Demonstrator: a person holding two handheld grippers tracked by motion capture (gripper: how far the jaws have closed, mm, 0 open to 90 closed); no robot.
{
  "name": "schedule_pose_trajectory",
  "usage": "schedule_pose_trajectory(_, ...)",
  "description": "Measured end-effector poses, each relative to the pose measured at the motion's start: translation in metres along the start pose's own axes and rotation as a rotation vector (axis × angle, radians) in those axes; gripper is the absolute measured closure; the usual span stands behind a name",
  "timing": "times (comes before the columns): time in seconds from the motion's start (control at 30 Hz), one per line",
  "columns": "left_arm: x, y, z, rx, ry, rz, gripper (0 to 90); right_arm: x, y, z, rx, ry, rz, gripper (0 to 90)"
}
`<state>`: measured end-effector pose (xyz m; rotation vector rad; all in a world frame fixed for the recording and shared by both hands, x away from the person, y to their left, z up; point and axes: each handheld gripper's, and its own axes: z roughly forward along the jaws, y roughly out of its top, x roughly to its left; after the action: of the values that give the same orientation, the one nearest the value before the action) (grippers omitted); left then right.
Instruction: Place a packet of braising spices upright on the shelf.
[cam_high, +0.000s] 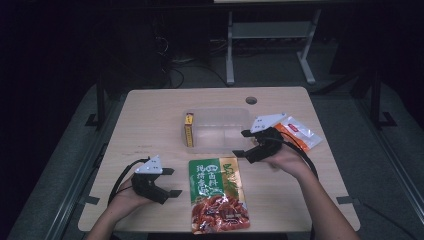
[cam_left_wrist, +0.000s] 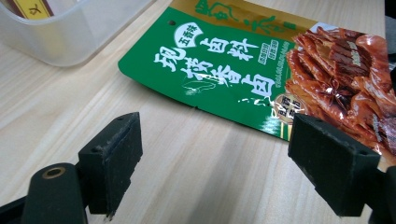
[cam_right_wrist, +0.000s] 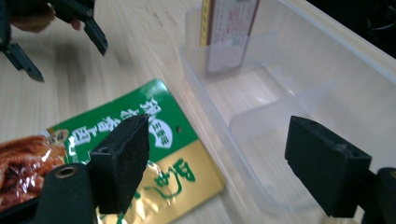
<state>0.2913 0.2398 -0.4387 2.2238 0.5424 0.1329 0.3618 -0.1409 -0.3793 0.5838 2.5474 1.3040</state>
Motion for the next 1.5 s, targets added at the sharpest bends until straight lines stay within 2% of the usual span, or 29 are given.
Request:
schedule_pose_trajectory(0.07, 0.000, 0.000, -0.001, 0.000, 0.005, -0.001, 17.3, 0.003, -0.008, -0.004, -0.002, 0.001, 0.043, 22.7)
schedule_pose_trajectory(0.1, -0.001, -0.001, -0.001, 0.005, 0.009, -0.003, 17.8, 0.005, -0.016, -0.005, 0.001, -0.015, 0.047, 23.0)
schedule_pose_trajectory(0.2, -0.002, -0.001, -0.001, 0.023, 0.014, 0.000, 19.6, 0.008, -0.024, -0.007, 0.023, -0.023, 0.048, 24.2)
schedule_pose_trajectory(0.27, -0.003, 0.000, 0.000, 0.033, 0.015, -0.024, 23.2, 0.011, -0.032, -0.009, 0.034, -0.033, 0.051, 32.6)
schedule_pose_trajectory(0.33, -0.005, 0.001, 0.001, 0.034, 0.013, -0.028, 29.7, 0.016, -0.038, -0.010, 0.061, -0.051, 0.048, 42.2)
schedule_pose_trajectory(0.5, -0.008, 0.007, 0.005, 0.045, 0.021, -0.042, 54.9, 0.029, -0.053, -0.014, 0.097, -0.001, 0.053, 57.7)
schedule_pose_trajectory(0.67, -0.016, 0.012, 0.009, 0.078, -0.022, -0.021, 80.1, 0.045, -0.067, -0.015, 0.138, 0.045, 0.062, 69.6)
schedule_pose_trajectory(0.77, -0.022, 0.014, 0.013, 0.100, -0.032, -0.004, 89.3, 0.052, -0.075, -0.016, 0.136, 0.079, 0.079, 81.0)
schedule_pose_trajectory(0.83, -0.025, 0.015, 0.018, 0.112, -0.042, -0.004, 89.4, 0.056, -0.080, -0.016, 0.139, 0.100, 0.084, 88.3)
schedule_pose_trajectory(0.9, -0.027, 0.015, 0.023, 0.125, -0.041, -0.009, 89.5, 0.061, -0.083, -0.014, 0.148, 0.126, 0.082, 88.9)
schedule_pose_trajectory(0.93, -0.026, 0.015, 0.025, 0.136, -0.048, 0.005, 89.4, 0.063, -0.084, -0.012, 0.160, 0.132, 0.056, 89.1)
schedule_pose_trajectory(0.97, -0.028, 0.015, 0.028, 0.126, -0.054, -0.018, 89.5, 0.065, -0.085, -0.010, 0.162, 0.149, 0.046, 89.1)
schedule_pose_trajectory(1.03, -0.028, 0.016, 0.033, 0.134, -0.056, 0.005, 89.4, 0.068, -0.084, -0.004, 0.167, 0.179, 0.032, 89.5)
schedule_pose_trajectory(1.1, -0.030, 0.017, 0.039, 0.139, -0.063, 0.003, 89.4, 0.071, -0.084, 0.002, 0.182, 0.197, 0.003, 89.5)
schedule_pose_trajectory(1.13, -0.030, 0.017, 0.041, 0.151, -0.066, 0.016, 89.4, 0.073, -0.084, 0.004, 0.191, 0.209, 0.006, 89.5)
schedule_pose_trajectory(1.17, -0.031, 0.017, 0.043, 0.149, -0.069, 0.009, 89.4, 0.073, -0.085, 0.007, 0.202, 0.211, -0.017, 89.6)
schedule_pose_trajectory(1.33, -0.033, 0.017, 0.051, 0.173, -0.069, 0.027, 89.3, 0.075, -0.086, 0.014, 0.225, 0.234, -0.030, 89.6)
schedule_pose_trajectory(1.43, -0.033, 0.018, 0.052, 0.167, -0.065, 0.024, 89.3, 0.076, -0.087, 0.020, 0.238, 0.247, -0.070, 89.6)
schedule_pose_trajectory(1.5, -0.033, 0.018, 0.053, 0.169, -0.064, 0.027, 89.3, 0.077, -0.086, 0.022, 0.242, 0.258, -0.079, 89.7)
